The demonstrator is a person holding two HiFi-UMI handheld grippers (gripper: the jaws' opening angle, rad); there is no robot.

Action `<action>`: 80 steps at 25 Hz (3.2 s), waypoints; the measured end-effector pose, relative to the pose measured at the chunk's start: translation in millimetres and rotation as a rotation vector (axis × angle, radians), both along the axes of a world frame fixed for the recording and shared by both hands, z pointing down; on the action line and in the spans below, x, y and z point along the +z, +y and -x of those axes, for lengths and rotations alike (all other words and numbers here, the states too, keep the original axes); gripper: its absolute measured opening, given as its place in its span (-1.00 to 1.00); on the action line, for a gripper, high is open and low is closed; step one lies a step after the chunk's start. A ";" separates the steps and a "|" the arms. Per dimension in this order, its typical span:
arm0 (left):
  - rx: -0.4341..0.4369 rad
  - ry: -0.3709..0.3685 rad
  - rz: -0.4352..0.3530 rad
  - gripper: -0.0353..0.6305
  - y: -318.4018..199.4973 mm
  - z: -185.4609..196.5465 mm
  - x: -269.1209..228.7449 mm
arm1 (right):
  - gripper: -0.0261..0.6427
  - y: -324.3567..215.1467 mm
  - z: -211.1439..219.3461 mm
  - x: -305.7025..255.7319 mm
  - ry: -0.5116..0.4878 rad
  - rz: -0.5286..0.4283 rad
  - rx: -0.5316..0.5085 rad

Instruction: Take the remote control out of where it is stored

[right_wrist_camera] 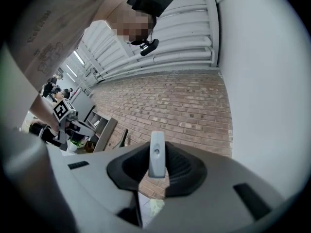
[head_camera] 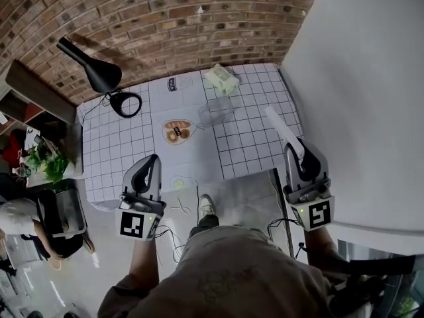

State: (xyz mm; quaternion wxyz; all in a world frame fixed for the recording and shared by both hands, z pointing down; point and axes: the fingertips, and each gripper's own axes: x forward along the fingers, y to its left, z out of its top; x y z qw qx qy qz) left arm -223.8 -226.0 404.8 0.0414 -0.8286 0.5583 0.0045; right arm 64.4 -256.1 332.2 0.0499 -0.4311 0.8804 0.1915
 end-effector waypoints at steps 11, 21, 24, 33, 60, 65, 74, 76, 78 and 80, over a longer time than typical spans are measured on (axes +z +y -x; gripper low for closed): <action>0.008 0.025 0.007 -0.88 68.8 -62.5 -0.8 | -0.67 54.1 -59.6 3.2 -0.031 -0.010 -0.056; -0.003 -0.019 0.170 -0.88 130.5 -126.7 30.3 | -0.67 124.7 -105.1 13.1 -0.055 0.002 -0.118; -0.006 -0.036 0.123 -0.88 151.0 -142.4 19.9 | -0.67 143.3 -118.0 13.3 -0.060 0.000 -0.132; -0.015 -0.072 0.096 -0.88 189.2 -168.6 -3.0 | -0.67 172.8 -148.2 5.4 -0.085 -0.007 -0.146; 0.103 -0.070 0.146 -0.88 202.2 -142.6 -5.5 | -0.67 199.7 -99.6 -5.8 -0.061 0.020 -0.157; 0.139 -0.060 0.147 -0.88 204.1 -134.6 -5.0 | -0.67 213.7 -83.2 -15.3 -0.052 0.005 -0.150; 0.197 -0.051 0.129 -0.88 209.7 -127.7 -13.3 | -0.67 252.8 -60.6 -37.8 -0.092 -0.018 -0.144; 0.199 -0.045 0.122 -0.88 211.0 -127.5 -18.0 | -0.67 258.3 -59.7 -41.1 -0.102 -0.035 -0.145; 0.197 -0.044 0.104 -0.88 212.9 -125.7 -23.3 | -0.67 261.9 -57.9 -41.8 -0.101 -0.053 -0.149; 0.198 -0.036 0.075 -0.88 216.2 -123.9 -30.4 | -0.67 263.8 -55.7 -41.1 -0.100 -0.052 -0.149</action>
